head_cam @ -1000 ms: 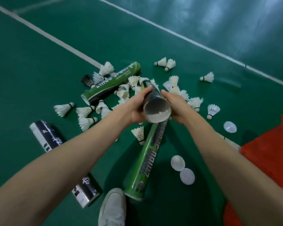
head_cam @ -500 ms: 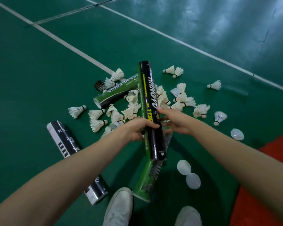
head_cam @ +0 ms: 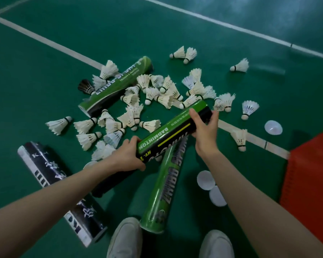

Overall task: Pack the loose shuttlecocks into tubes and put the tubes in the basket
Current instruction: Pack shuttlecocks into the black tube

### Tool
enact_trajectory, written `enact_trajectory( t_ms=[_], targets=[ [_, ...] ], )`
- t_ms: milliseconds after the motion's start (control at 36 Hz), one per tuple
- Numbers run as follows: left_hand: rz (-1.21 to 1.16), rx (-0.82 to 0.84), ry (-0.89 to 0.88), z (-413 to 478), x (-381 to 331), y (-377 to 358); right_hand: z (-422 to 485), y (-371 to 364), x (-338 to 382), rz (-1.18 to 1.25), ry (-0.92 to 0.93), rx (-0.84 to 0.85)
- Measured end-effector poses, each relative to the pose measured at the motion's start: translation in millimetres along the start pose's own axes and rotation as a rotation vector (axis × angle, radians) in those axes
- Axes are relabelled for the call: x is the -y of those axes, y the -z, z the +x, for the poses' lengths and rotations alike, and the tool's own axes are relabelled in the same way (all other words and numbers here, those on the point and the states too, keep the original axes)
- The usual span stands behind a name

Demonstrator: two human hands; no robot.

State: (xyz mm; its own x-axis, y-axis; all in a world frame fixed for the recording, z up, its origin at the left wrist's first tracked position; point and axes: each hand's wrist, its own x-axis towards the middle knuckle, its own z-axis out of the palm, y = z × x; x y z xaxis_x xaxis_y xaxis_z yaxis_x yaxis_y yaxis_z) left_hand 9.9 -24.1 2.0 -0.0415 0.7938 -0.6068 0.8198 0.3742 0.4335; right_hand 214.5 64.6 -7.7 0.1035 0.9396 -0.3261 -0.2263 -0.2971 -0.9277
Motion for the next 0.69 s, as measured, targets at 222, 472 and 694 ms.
enact_trajectory(
  t_ms=[222,472,694],
  targets=[
    [-0.006,-0.099,-0.112,0,-3,-16,-4,12,-2,0.085,-0.2,-0.059],
    [0.299,-0.147,-0.102,-5,-13,-35,-19,92,-59,-0.72,-0.195,-0.127],
    [0.344,-0.164,-0.114,-3,-13,-50,-42,118,-99,-1.375,-0.228,0.26]
  ],
)
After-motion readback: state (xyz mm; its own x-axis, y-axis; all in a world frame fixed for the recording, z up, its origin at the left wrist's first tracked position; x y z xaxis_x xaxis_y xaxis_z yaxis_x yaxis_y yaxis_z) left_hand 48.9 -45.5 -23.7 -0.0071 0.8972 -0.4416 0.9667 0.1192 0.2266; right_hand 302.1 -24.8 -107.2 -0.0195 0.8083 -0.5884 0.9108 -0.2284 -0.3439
